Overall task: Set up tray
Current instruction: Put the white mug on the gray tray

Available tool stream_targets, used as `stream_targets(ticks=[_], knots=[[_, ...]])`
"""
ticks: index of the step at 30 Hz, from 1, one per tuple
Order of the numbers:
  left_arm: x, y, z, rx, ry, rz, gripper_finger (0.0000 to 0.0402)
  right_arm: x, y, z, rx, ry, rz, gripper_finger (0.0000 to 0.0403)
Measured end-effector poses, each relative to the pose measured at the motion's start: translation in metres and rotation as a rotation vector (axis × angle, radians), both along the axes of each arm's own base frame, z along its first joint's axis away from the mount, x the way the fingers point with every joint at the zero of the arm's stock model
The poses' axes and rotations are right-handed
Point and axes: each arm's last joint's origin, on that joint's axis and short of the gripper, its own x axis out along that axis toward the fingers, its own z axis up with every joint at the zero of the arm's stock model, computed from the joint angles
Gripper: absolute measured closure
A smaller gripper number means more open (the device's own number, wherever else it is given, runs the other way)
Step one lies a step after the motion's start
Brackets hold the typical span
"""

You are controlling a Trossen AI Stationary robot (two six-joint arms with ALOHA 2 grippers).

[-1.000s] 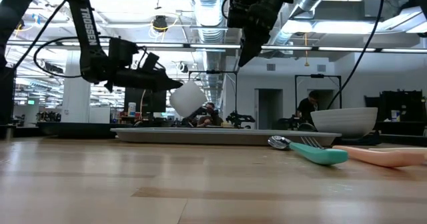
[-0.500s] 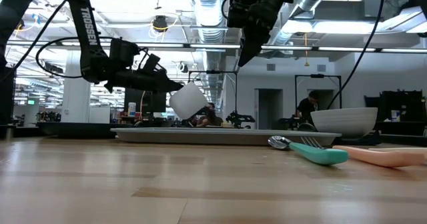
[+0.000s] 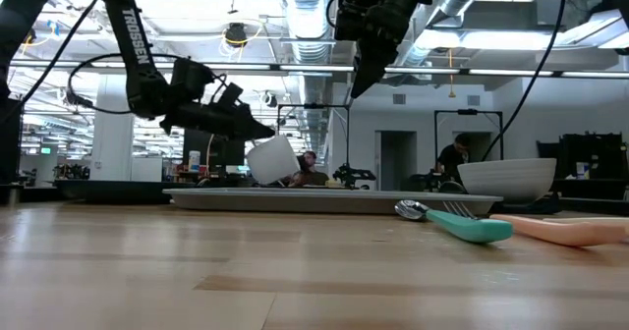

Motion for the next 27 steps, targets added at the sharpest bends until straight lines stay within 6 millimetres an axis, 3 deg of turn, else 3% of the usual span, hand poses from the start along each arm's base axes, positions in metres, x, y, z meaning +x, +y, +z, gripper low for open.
stream_targets(ticks=[6, 14, 27], knots=[[0.008, 0.009, 0.005, -0.106, 0.034, -0.045, 0.031, 0.0, 0.0, 0.0, 0.0, 0.001, 0.0, 0.0326], [0.013, 0.012, 0.014, -0.286, -0.061, -0.143, 0.031, -0.002, 0.001, -0.001, 0.007, 0.018, 0.001, 0.0326], [0.013, 0.007, 0.007, -0.524, -0.061, -0.225, 0.031, -0.005, 0.002, -0.002, 0.013, 0.059, 0.025, 0.0326]])
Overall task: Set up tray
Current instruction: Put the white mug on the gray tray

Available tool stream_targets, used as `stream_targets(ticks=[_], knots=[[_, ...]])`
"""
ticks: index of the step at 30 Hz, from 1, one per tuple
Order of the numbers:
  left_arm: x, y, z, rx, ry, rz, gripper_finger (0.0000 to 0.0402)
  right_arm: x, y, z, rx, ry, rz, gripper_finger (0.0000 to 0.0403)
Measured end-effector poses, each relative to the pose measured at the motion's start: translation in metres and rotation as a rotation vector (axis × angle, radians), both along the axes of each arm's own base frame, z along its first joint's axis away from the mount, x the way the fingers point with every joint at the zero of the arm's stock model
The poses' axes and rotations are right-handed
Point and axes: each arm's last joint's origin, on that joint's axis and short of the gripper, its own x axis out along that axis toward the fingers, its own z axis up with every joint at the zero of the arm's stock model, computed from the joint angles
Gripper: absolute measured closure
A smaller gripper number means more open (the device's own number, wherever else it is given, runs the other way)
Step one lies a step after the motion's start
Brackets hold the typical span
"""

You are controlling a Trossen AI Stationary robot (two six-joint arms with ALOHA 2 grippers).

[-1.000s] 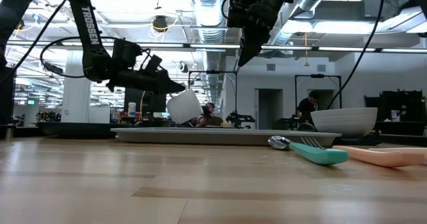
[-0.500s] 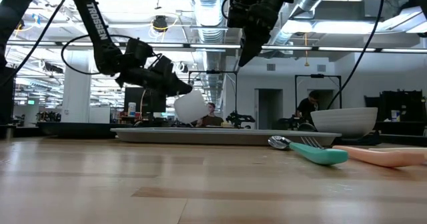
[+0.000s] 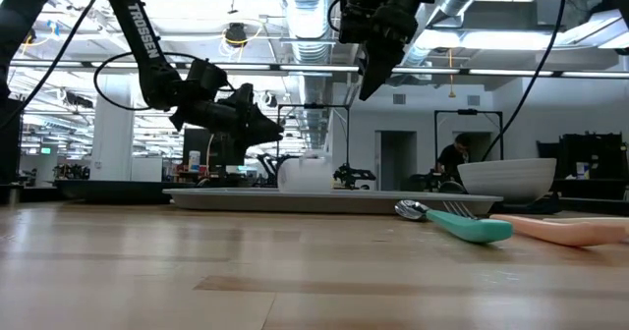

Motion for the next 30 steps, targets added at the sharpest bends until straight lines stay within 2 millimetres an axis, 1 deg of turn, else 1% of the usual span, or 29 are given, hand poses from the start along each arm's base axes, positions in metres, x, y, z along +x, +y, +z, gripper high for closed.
stream_targets(ticks=[4, 13, 15, 17, 21, 23, 26, 30], knots=[[0.002, -0.003, 0.0, -0.007, -0.008, -0.049, 0.031, -0.001, 0.0, 0.0, -0.005, 0.006, 0.016, 0.0326], [0.016, -0.015, 0.003, 0.022, -0.035, -0.148, 0.031, -0.003, -0.005, 0.0, 0.002, 0.011, -0.003, 0.0326], [0.018, -0.017, 0.004, 0.024, -0.038, -0.165, 0.031, -0.003, -0.006, 0.0, 0.029, -0.002, -0.026, 0.0326], [0.019, -0.019, 0.005, 0.032, -0.05, -0.191, 0.031, -0.001, -0.01, -0.003, 0.081, -0.057, -0.052, 0.0326], [0.019, -0.02, 0.008, 0.049, -0.08, -0.259, 0.031, 0.002, -0.024, -0.024, 0.278, -0.168, -0.125, 0.0326], [0.018, -0.02, 0.009, 0.057, -0.091, -0.284, 0.031, 0.0, -0.032, -0.036, 0.344, -0.211, -0.173, 0.0326], [0.014, -0.017, 0.011, 0.067, -0.107, -0.312, 0.031, -0.005, -0.042, -0.058, 0.378, -0.215, -0.261, 0.0326], [0.001, -0.009, 0.013, 0.074, -0.131, -0.361, 0.031, -0.013, -0.054, -0.074, 0.384, -0.243, -0.325, 0.0326]])
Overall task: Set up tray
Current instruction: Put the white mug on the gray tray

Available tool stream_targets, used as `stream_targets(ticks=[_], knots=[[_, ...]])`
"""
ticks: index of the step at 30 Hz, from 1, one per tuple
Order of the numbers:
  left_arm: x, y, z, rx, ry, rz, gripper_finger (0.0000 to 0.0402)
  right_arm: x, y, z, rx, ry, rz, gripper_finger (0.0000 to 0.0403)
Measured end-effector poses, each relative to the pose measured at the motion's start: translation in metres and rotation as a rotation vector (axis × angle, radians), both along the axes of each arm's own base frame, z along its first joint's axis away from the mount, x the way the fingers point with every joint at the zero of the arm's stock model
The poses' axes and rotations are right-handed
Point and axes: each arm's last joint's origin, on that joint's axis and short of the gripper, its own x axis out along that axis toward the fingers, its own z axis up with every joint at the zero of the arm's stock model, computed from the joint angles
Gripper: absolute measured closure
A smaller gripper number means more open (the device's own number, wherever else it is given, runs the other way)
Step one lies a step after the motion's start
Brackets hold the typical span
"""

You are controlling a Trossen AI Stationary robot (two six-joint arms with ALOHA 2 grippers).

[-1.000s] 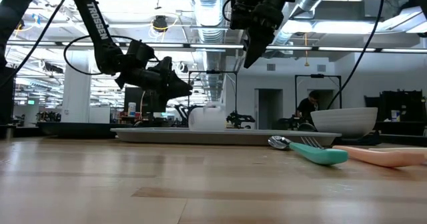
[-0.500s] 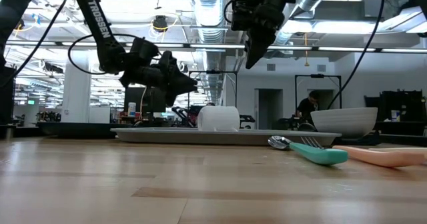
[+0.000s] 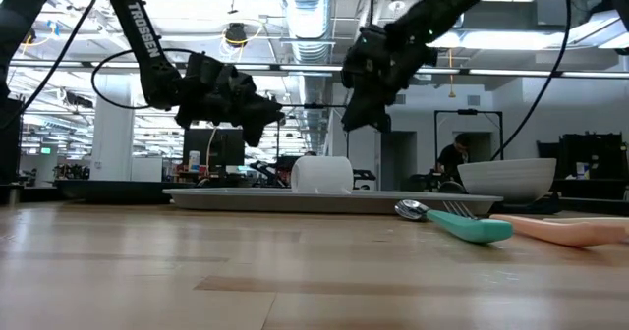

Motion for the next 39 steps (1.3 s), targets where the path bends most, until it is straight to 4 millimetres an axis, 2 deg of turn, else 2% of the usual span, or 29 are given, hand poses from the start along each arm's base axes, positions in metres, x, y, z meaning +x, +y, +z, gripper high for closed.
stream_targets(ticks=[5, 14, 21, 28, 33, 39], knots=[[-0.012, 0.007, 0.0, 0.027, -0.013, -0.02, 0.031, -0.006, -0.009, -0.012, -0.025, -0.036, -0.031, 0.0326], [-0.012, 0.007, 0.0, 0.058, -0.021, -0.032, 0.031, -0.015, -0.025, -0.014, -0.063, -0.022, -0.095, 0.0326], [-0.009, 0.005, 0.0, 0.058, -0.022, -0.041, 0.031, -0.015, -0.025, -0.015, -0.103, 0.001, -0.122, 0.0326], [-0.006, 0.002, 0.0, 0.06, -0.022, -0.053, 0.031, -0.013, -0.021, -0.027, -0.146, 0.001, -0.176, 0.0323], [-0.005, 0.002, 0.0, 0.06, -0.022, -0.054, 0.031, -0.014, -0.02, -0.032, -0.128, 0.002, -0.185, 0.0301], [-0.005, 0.002, 0.0, 0.06, -0.022, -0.053, 0.031, -0.015, -0.018, -0.035, -0.126, 0.003, -0.182, 0.025]])
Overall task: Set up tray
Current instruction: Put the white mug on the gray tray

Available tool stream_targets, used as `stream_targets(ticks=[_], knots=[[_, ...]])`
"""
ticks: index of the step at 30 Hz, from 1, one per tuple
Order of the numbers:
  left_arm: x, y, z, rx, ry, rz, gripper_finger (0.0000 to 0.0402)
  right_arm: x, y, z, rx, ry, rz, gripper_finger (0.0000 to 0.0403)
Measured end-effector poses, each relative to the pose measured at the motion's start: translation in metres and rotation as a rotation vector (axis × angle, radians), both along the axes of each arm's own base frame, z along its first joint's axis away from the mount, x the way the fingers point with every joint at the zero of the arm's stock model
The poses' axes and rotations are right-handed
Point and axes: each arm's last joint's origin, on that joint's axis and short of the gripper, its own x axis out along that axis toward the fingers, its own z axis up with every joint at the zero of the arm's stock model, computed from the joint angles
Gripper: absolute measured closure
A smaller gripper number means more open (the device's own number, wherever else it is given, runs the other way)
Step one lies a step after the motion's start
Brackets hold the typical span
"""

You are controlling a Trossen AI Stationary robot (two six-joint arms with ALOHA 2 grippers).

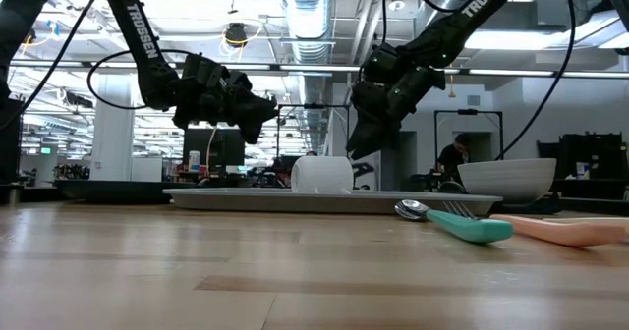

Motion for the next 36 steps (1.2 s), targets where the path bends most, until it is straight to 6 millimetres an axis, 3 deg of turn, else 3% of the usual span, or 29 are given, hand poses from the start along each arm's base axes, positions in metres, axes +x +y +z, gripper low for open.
stream_targets(ticks=[6, 13, 22, 30, 36], knots=[[0.0, 0.0, 0.0, 0.0, 0.0, 0.0, 0.031, 0.001, 0.002, 0.0, 0.0, 0.0, 0.004, 0.0216], [0.0, 0.0, 0.0, 0.0, 0.0, 0.0, 0.031, 0.003, 0.002, -0.002, 0.003, -0.004, 0.004, 0.021], [0.0, 0.0, 0.0, -0.001, 0.001, -0.001, 0.031, 0.014, 0.0, -0.036, 0.065, 0.023, 0.016, 0.0217], [0.001, -0.001, 0.0, -0.006, 0.002, -0.002, 0.031, 0.016, -0.002, -0.036, 0.057, 0.01, 0.02, 0.0231], [0.001, -0.001, 0.0, -0.005, 0.002, 0.002, 0.031, 0.016, -0.001, -0.035, 0.055, 0.004, 0.03, 0.0272]])
